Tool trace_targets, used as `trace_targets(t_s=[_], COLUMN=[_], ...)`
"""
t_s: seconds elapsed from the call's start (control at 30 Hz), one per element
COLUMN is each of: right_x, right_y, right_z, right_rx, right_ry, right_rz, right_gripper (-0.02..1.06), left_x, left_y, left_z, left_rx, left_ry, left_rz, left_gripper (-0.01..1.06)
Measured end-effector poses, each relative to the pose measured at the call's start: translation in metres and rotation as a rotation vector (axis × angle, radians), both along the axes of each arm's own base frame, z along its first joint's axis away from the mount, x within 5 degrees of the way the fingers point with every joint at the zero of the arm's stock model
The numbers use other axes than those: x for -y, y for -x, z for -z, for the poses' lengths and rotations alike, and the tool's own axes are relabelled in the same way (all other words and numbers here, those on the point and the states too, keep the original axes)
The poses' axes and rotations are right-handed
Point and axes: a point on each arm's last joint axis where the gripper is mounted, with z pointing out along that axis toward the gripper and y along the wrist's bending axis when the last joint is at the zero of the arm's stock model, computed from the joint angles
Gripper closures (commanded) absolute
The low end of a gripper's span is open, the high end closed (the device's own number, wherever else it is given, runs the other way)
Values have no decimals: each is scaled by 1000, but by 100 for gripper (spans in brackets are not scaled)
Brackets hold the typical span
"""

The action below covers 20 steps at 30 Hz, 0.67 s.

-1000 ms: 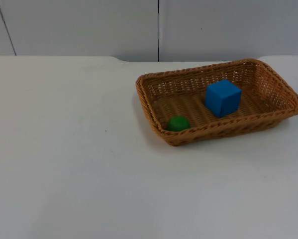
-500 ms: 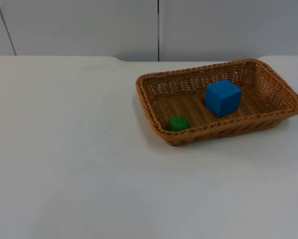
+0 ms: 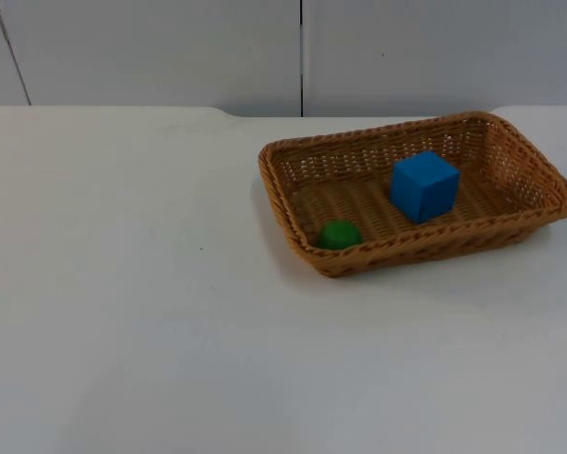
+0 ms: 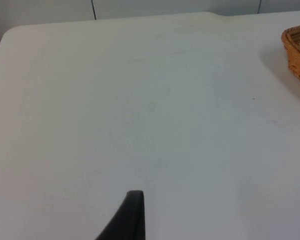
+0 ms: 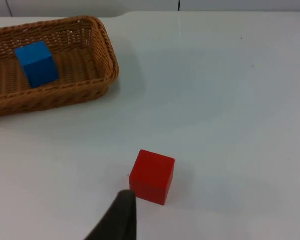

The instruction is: Place all geometric objects except the red cube into the basket.

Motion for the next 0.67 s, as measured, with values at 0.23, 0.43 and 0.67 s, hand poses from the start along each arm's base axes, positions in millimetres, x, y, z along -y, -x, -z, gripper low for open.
trace_targets(t_s=[0.23, 0.43, 0.67], right_x=[0, 0, 0], right_y=[0, 0, 0], right_z=[0, 0, 0], right_rx=[0, 0, 0], right_ry=[0, 0, 0], right_rz=[0, 0, 0], right_gripper=[-1, -1, -1], left_x=[0, 0, -1], left_y=[0, 0, 0], left_z=[0, 0, 0], left_rx=[0, 0, 1], left_ry=[-3, -5, -15], left_rz=[-2, -3, -84], left_gripper=[0, 0, 0])
